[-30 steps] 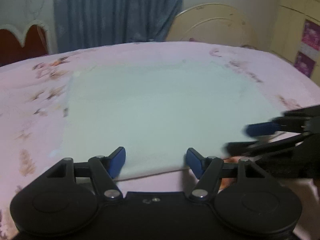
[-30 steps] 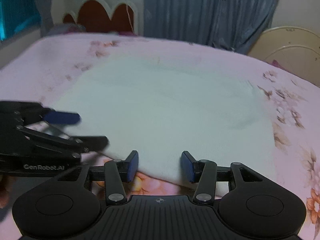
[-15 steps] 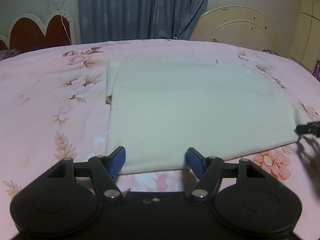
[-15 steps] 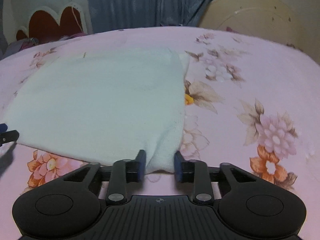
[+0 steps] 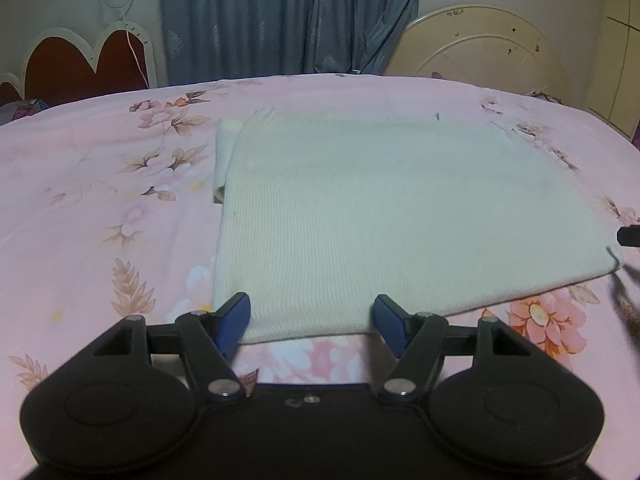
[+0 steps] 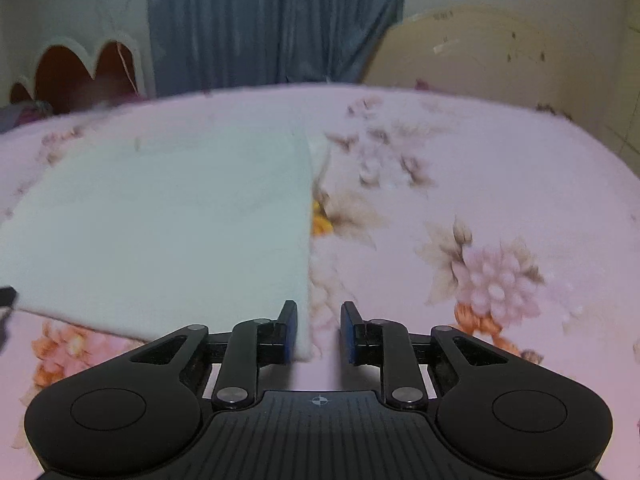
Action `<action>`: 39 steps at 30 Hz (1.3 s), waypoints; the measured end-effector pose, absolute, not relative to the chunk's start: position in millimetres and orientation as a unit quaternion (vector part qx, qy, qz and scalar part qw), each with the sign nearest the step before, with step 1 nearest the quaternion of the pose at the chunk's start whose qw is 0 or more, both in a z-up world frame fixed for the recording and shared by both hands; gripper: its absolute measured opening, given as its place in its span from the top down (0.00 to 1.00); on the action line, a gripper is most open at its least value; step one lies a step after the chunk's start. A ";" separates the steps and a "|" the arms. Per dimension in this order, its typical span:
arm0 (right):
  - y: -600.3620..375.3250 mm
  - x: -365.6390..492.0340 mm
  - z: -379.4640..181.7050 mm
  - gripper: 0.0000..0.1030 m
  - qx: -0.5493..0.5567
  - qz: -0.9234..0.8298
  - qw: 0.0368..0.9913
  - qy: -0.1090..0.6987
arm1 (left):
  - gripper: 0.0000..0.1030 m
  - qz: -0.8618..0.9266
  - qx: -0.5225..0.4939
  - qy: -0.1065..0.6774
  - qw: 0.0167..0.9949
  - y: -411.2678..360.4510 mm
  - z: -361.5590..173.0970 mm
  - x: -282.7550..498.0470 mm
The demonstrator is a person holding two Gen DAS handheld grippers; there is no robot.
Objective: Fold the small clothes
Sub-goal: 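Grasp the sweater edge with the right tool, then the left tool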
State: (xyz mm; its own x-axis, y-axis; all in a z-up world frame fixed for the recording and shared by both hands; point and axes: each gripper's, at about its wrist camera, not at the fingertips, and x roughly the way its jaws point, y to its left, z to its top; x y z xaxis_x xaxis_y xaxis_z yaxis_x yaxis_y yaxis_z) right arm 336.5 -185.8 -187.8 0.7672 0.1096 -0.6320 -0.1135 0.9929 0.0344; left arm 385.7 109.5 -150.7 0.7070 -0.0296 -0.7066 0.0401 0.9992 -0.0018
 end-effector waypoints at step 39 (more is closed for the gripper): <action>-122.8 381.8 -159.2 1.00 0.069 0.190 0.913 0.353 | 0.52 0.043 -0.441 0.271 0.855 159.4 -184.8 367.6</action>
State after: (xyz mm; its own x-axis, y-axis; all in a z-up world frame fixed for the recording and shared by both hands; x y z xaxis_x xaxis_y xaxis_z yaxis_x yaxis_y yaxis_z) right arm 381.8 -122.8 -159.2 0.6777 0.3964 -0.6193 -0.2988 0.9180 0.2606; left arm 367.6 159.4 -184.8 0.8490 -0.1663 -0.5015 -0.3121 0.6080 -0.7300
